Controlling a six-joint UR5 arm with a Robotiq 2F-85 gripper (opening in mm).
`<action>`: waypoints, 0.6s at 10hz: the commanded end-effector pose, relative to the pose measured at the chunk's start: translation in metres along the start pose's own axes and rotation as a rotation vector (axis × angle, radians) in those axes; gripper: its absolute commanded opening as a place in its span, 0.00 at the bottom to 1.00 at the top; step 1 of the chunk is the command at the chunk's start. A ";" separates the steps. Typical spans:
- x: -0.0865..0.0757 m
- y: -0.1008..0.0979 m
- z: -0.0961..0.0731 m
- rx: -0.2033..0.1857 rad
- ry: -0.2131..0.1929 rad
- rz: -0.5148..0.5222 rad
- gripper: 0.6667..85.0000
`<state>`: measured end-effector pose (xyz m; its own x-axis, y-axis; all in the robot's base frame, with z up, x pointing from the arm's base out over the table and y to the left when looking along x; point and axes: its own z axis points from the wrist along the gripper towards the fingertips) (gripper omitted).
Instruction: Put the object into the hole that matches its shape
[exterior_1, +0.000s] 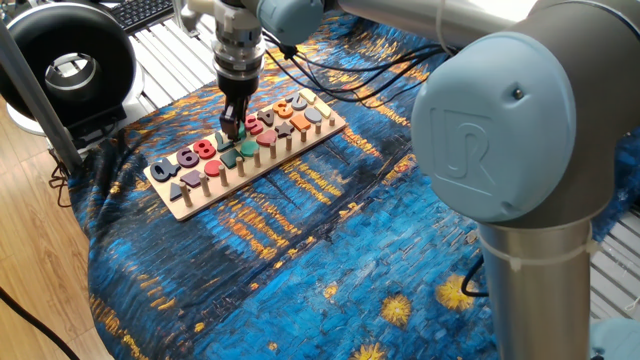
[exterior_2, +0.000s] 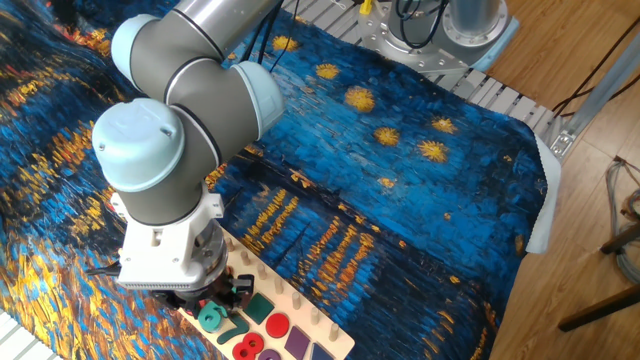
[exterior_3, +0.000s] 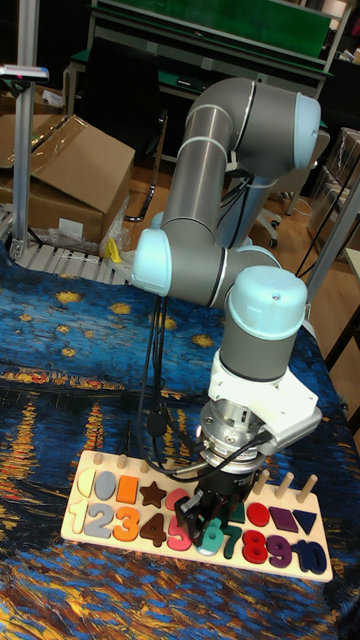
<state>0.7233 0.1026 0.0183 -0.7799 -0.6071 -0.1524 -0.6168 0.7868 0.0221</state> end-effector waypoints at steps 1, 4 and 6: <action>0.000 0.003 0.000 -0.013 -0.008 0.010 0.00; 0.002 0.004 0.002 -0.023 -0.011 0.011 0.00; 0.003 0.006 0.002 -0.031 -0.008 0.010 0.06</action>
<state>0.7191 0.1041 0.0155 -0.7809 -0.6053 -0.1542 -0.6167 0.7863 0.0371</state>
